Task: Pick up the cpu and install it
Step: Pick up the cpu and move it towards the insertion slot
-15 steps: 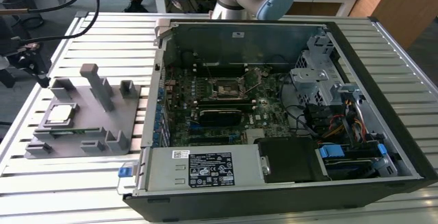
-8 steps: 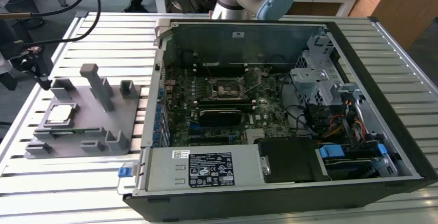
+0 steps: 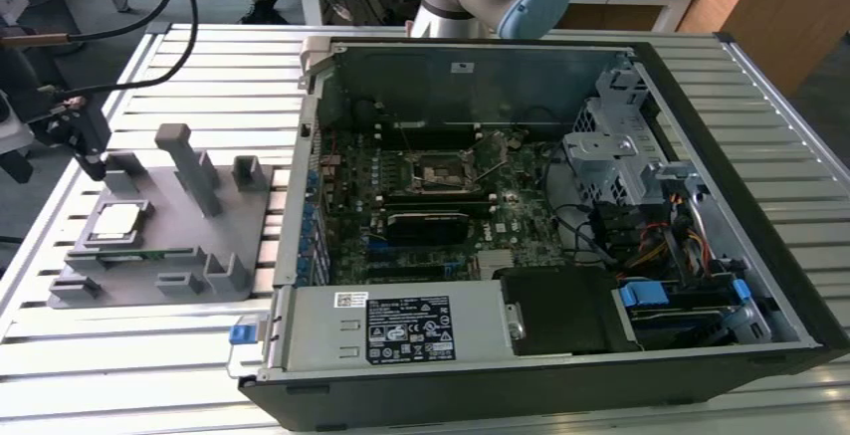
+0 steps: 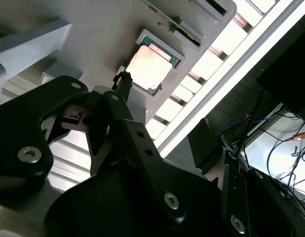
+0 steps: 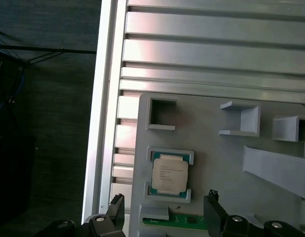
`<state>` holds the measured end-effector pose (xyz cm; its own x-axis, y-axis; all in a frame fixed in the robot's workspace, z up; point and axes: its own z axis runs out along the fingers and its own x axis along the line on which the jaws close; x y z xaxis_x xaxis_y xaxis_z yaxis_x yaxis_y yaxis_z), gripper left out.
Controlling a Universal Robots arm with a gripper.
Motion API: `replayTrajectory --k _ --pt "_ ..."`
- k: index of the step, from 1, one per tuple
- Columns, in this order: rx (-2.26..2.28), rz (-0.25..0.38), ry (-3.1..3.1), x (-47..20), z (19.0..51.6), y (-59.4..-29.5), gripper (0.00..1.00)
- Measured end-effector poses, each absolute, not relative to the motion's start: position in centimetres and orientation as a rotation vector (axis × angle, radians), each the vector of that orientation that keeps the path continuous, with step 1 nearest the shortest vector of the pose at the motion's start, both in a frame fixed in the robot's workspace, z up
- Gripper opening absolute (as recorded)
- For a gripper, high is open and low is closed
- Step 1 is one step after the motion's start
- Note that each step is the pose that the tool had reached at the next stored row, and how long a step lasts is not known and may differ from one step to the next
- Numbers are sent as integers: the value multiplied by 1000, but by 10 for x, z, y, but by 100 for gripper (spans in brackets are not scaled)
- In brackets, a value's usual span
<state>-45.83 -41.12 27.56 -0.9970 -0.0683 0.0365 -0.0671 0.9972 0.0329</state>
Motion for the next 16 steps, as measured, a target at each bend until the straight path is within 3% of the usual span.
replayTrajectory --k 16 --pt "102 -37 -3122 -458 256 -411 73"
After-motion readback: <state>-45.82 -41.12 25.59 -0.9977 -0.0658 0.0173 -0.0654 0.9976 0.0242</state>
